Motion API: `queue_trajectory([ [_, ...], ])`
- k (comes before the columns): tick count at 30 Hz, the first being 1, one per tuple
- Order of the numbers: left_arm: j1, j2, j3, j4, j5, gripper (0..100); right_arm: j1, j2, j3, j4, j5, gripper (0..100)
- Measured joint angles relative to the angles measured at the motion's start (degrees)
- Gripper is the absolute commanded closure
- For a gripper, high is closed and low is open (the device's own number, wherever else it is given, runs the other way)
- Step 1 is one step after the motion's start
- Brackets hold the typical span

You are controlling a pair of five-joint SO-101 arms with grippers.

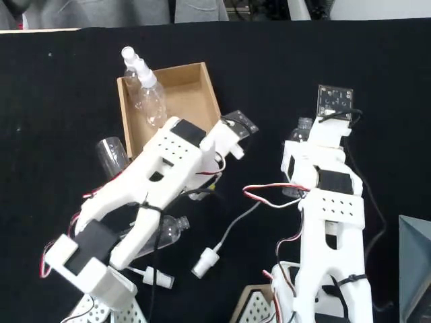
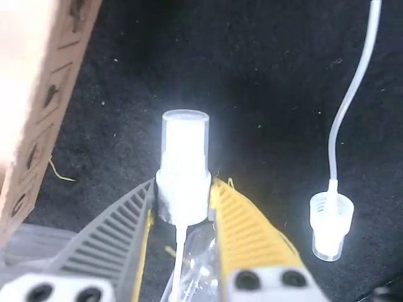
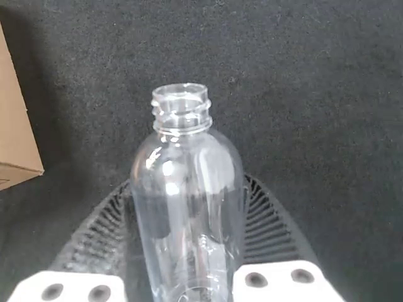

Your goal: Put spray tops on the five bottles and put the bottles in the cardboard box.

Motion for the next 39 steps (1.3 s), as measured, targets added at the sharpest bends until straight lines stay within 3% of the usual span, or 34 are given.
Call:
queue_trajectory([
  [21,0.00,-19.96,5.98,0.00,2.20,97,0.00,-0.44,0.00,0.00,0.00,94.6],
  [25,0.00,-24.79,11.52,-4.13,3.08,97,0.00,-5.45,1.67,0.00,0.00,94.6],
  [32,0.00,-33.93,20.31,-13.89,14.59,97,-2.20,-17.23,7.65,0.00,0.00,94.6],
  [39,-0.09,-40.79,24.00,-17.67,16.62,97,-4.66,-26.90,11.87,0.00,0.00,94.6],
])
